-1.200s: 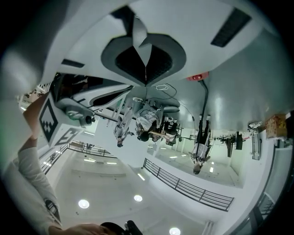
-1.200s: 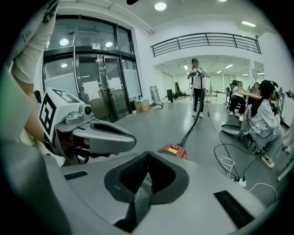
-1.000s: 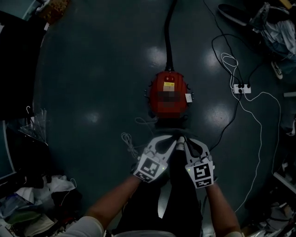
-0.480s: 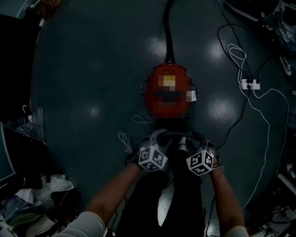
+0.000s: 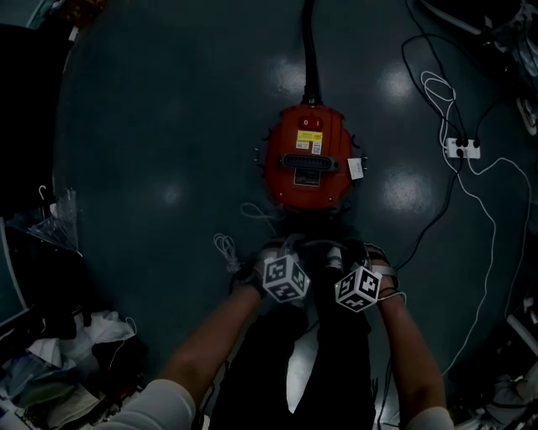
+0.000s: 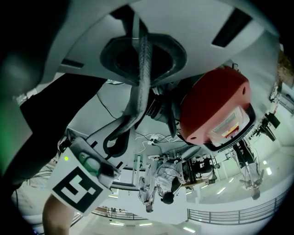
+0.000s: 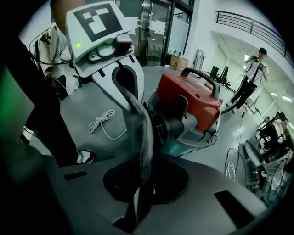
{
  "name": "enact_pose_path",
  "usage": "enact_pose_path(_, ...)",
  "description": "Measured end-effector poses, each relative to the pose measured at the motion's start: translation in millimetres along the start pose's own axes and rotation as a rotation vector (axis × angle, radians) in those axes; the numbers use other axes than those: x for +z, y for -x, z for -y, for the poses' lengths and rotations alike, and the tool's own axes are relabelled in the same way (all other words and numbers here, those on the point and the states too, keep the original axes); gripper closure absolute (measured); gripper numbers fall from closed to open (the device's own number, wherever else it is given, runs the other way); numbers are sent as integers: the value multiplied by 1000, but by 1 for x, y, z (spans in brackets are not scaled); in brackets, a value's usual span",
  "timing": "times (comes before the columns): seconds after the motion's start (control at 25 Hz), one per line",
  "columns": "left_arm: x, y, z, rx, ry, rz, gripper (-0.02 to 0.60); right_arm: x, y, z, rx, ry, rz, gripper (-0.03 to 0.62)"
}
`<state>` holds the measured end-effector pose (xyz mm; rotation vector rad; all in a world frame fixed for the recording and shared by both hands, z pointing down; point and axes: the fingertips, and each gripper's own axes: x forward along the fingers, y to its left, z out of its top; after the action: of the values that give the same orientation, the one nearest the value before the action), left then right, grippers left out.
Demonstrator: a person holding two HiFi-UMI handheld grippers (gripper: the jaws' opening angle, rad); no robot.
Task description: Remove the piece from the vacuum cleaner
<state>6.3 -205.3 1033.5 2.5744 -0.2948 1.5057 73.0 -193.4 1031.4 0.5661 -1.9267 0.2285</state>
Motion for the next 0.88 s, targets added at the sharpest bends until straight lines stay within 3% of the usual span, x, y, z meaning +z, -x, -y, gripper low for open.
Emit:
enact_pose_path(0.2,-8,13,33,-72,54,-17,568,-5,15,-26,43,30,-23,568)
enact_pose_path(0.44,2,56,65,-87,100,1,568,4,62,-48,65,-11,-30,568)
enact_pose_path(0.6,26,125,87,-81,140,44,568,35,131,-59,52,-95,-5,569)
enact_pose_path(0.88,89,281,114,-20,136,180,568,112,286,-63,-70,-274,112,568)
